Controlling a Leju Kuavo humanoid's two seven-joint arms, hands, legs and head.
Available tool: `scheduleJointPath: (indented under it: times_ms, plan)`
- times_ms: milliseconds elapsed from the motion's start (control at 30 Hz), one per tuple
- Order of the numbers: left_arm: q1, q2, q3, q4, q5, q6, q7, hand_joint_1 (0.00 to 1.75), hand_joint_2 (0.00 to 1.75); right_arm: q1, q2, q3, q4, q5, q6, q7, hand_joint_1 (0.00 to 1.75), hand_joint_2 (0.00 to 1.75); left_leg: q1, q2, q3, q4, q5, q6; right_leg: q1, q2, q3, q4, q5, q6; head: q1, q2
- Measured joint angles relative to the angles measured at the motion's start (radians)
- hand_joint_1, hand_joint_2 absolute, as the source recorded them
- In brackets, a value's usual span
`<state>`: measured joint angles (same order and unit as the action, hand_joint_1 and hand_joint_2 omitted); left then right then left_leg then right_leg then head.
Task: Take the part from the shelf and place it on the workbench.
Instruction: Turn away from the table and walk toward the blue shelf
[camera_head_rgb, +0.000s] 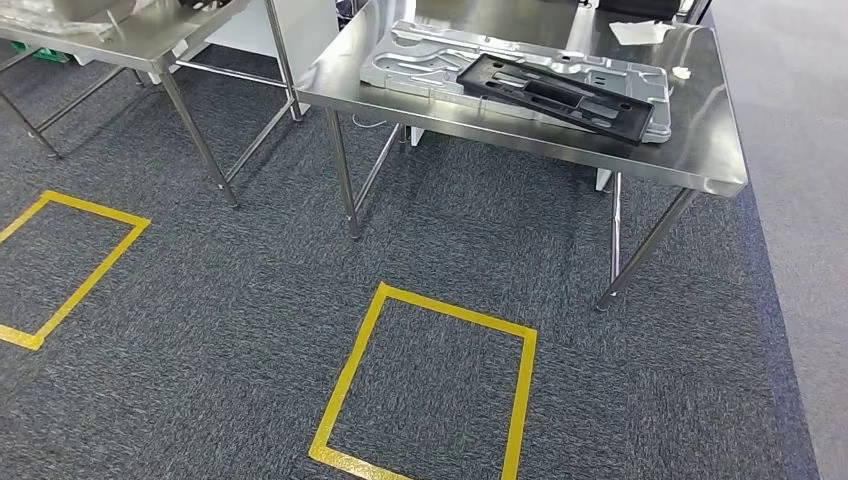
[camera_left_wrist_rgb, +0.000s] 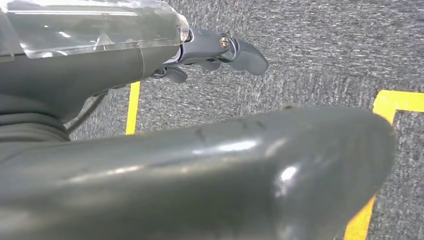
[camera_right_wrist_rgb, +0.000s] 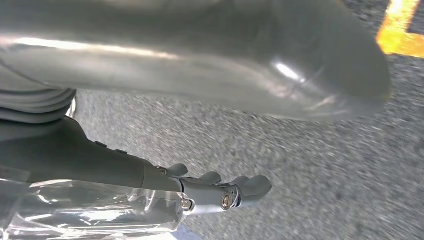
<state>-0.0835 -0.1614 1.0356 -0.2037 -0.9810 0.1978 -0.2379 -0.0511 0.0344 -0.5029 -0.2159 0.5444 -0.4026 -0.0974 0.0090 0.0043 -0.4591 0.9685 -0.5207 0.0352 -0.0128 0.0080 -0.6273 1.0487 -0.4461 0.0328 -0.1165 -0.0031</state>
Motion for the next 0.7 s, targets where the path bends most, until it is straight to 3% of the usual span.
scheduleJointPath:
  times_ms: [100,133,167,200,267,333,433,500,567,633,700]
  plan:
    - [0.003,0.0,-0.01,0.0,-0.008,-0.006,0.003,0.0,0.0,0.002,0.001,-0.002,0.003,-0.001,0.007,0.0,0.0,0.0,-0.005,0.021,-0.02,0.001,0.015,0.01,-0.002,-0.003,-0.079,0.194,-0.112,0.009,0.0,0.0]
    - [0.004,-0.001,-0.013,0.0,-0.01,-0.007,0.004,0.0,0.0,0.003,0.001,-0.002,0.004,0.0,0.009,0.0,0.0,0.0,-0.007,0.028,-0.026,0.002,0.018,0.011,-0.002,-0.003,-0.092,0.237,-0.128,0.01,0.0,0.0]
    - [0.005,-0.001,-0.016,0.0,-0.012,-0.008,0.004,0.0,0.0,0.005,0.001,-0.002,0.004,0.001,0.012,0.002,0.0,0.0,-0.009,0.035,-0.03,0.003,0.021,0.01,-0.002,-0.004,-0.084,0.242,-0.125,0.01,0.0,0.0]
    - [0.006,-0.002,-0.018,0.0,-0.014,-0.008,0.005,0.0,0.0,0.006,0.001,-0.002,0.005,0.001,0.014,0.004,0.0,0.0,-0.01,0.042,-0.032,0.004,0.022,0.01,-0.001,-0.007,-0.056,0.206,-0.104,0.007,0.0,0.0]
    - [0.006,-0.005,-0.023,0.0,-0.02,-0.009,0.005,0.0,0.0,0.007,0.001,-0.002,0.006,0.002,0.017,0.009,0.0,0.0,-0.014,0.055,-0.031,0.008,0.021,0.007,0.003,-0.031,0.037,0.06,-0.053,-0.003,0.0,0.0]
    - [0.005,-0.007,-0.029,0.0,-0.026,-0.009,0.006,0.0,0.0,0.005,0.001,-0.003,0.006,0.001,0.019,0.014,0.0,0.0,-0.019,0.068,-0.03,0.013,0.02,-0.001,0.011,-0.053,0.091,-0.04,-0.031,-0.018,0.0,0.0]
    - [0.003,-0.008,-0.038,0.0,-0.031,-0.01,0.007,0.0,0.0,0.009,0.002,-0.007,0.006,0.0,0.022,0.016,0.0,0.0,-0.022,0.083,-0.032,0.015,0.018,-0.016,0.012,-0.041,0.09,-0.057,-0.027,-0.033,0.0,0.0]
    - [0.002,-0.008,-0.042,0.0,-0.033,-0.01,0.008,0.0,0.0,0.011,0.004,-0.009,0.006,-0.001,0.024,0.016,0.0,0.0,-0.019,0.062,-0.044,0.043,-0.005,-0.028,0.006,-0.028,0.09,-0.065,-0.02,-0.042,0.0,0.0]
    - [0.003,-0.008,-0.043,0.0,-0.034,-0.009,0.009,0.0,0.0,0.01,0.005,-0.009,0.007,-0.001,0.024,0.016,0.0,0.0,-0.012,0.026,-0.092,0.15,-0.066,-0.039,0.003,-0.015,0.087,-0.067,-0.016,-0.049,0.0,0.0]
    - [0.007,-0.008,-0.043,0.0,-0.034,-0.009,0.01,0.0,0.0,0.011,0.005,-0.01,0.007,-0.001,0.026,0.017,0.0,0.0,-0.006,0.012,-0.151,0.273,-0.113,-0.045,0.003,0.003,0.081,-0.065,-0.014,-0.052,0.0,0.0]
    - [0.01,-0.008,-0.044,0.0,-0.034,-0.008,0.011,0.0,0.0,0.012,0.005,-0.011,0.007,-0.002,0.027,0.017,0.0,0.0,-0.003,0.007,-0.16,0.286,-0.092,-0.046,0.003,0.021,0.079,-0.06,-0.014,-0.051,0.0,0.0]
